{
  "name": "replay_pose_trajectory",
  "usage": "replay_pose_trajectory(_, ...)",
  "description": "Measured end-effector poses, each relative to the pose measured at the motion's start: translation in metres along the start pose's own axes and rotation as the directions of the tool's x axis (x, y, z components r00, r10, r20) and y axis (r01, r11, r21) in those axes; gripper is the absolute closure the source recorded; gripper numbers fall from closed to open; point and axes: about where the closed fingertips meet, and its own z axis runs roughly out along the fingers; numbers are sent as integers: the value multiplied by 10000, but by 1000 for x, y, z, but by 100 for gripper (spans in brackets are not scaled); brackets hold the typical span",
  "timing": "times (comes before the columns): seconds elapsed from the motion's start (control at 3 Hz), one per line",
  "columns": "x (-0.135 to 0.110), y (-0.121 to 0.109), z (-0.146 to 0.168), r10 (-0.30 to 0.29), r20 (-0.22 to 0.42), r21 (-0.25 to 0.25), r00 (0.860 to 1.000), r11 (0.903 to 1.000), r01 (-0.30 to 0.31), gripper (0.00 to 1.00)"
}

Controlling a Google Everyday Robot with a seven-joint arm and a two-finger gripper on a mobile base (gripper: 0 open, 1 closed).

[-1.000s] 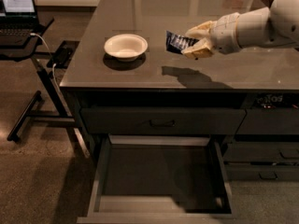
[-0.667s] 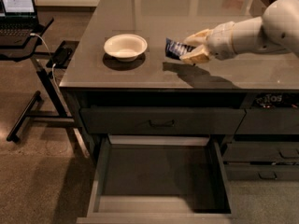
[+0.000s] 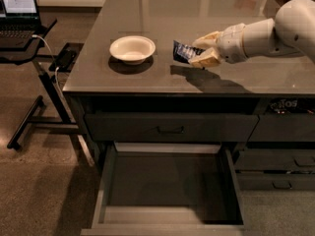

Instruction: Pick rxbar blueberry from middle drawer and place on counter

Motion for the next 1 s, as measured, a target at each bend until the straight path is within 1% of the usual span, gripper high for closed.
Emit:
replay_pose_trajectory(0.67,0,0,0,0,0,-1,10000,10000,0,11)
replay_pose_trajectory(1.0,0,0,0,0,1,-2,10000,10000,0,0)
